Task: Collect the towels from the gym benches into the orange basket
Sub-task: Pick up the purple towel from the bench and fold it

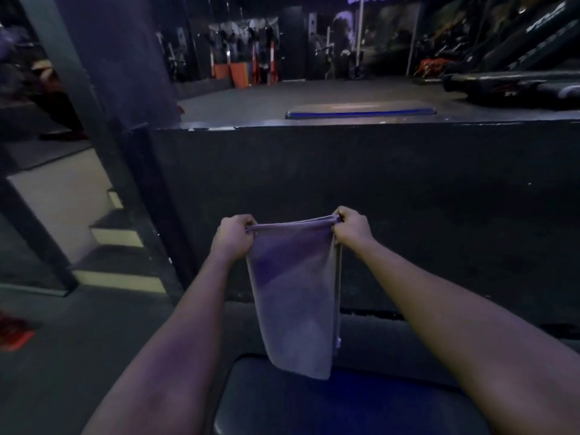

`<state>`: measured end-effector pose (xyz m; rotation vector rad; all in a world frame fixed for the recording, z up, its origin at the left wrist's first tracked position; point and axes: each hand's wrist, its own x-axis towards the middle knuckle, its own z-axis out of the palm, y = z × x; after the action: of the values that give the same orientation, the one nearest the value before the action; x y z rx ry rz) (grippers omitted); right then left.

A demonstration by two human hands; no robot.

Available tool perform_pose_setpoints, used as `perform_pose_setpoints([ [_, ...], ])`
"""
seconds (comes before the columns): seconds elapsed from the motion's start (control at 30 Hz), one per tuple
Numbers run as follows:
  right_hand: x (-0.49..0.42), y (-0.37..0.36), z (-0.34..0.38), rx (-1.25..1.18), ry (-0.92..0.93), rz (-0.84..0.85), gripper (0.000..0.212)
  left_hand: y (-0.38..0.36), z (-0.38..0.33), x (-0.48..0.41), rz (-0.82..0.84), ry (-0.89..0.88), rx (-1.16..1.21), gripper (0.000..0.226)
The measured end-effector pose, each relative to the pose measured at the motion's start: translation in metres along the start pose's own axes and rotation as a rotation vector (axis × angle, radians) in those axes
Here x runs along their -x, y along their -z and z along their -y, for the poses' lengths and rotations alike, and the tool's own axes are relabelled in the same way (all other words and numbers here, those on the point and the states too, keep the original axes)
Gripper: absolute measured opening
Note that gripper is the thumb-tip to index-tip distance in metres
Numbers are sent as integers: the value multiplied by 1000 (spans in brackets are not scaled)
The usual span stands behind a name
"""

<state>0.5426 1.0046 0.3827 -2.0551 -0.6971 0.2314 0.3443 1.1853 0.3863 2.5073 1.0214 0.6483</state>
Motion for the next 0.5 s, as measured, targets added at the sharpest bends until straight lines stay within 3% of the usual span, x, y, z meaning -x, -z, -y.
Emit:
perform_pose_setpoints([
  [0.1,11,-19,-7,-118,23,90,34,0,17,26,-93,29,21,14],
  [0.2,22,-37,-22,-127,61,149,31,-4,33,54,-78,36,-14,11],
  [0.33,50,-64,-60,-80,36,299,29,-28,55,105,66,182,31,9],
  [0.5,93,-108,-132,134,-62,500,27,-78,89,174,361,411,105,11],
])
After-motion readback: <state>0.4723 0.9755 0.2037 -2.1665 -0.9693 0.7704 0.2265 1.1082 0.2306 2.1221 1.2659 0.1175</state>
